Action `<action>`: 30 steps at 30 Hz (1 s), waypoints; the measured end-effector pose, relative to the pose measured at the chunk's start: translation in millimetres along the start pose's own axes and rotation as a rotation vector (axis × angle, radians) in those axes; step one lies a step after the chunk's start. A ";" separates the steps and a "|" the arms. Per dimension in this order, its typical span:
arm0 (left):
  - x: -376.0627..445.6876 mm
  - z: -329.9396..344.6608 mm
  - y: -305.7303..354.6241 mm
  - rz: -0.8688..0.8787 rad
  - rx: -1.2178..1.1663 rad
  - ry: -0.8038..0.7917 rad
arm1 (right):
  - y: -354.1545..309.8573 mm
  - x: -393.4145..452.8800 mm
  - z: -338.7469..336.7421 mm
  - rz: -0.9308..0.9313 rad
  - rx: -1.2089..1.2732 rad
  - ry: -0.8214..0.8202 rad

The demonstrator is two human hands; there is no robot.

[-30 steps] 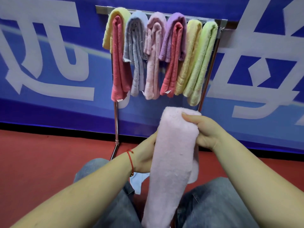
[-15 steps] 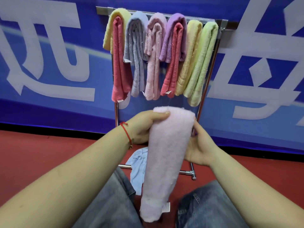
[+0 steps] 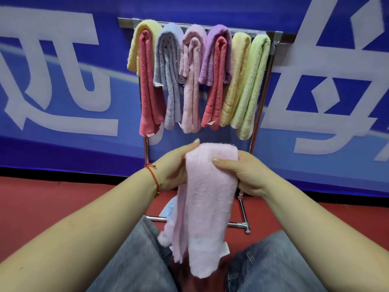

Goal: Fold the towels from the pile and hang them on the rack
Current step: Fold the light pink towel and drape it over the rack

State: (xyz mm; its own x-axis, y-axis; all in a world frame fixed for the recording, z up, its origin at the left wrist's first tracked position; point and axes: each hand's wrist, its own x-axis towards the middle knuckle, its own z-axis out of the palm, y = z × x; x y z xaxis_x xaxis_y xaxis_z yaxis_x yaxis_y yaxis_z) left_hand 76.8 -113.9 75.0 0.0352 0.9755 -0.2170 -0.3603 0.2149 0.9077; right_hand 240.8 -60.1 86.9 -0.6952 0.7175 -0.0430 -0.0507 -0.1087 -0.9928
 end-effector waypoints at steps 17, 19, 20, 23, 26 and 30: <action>10.3 16.9 5.6 0.196 -0.073 0.110 | 17.2 -2.3 -18.0 0.013 -0.118 0.001; 7.8 16.0 10.4 0.255 -0.060 0.079 | 19.2 -2.6 -22.5 0.035 -0.133 -0.024; 6.0 15.0 14.0 0.283 -0.050 0.062 | 21.0 -3.0 -25.0 0.047 -0.118 -0.030; -0.1 13.3 29.0 0.355 -0.013 0.012 | 29.9 2.6 -37.0 0.071 -0.106 0.074; -8.9 14.7 44.4 0.404 0.009 -0.033 | 35.5 12.3 -40.2 0.056 -0.203 0.188; -18.1 13.5 58.6 0.422 0.049 -0.104 | 31.2 25.8 -23.0 -0.040 -0.308 0.081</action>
State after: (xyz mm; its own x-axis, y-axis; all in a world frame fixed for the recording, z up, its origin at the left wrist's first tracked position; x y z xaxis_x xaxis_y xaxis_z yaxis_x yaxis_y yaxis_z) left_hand 67.6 -118.4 136.9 -0.0114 0.9773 0.2116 -0.3188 -0.2041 0.9256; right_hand 237.7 -29.2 52.2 -0.6367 0.7711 0.0007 0.1508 0.1254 -0.9806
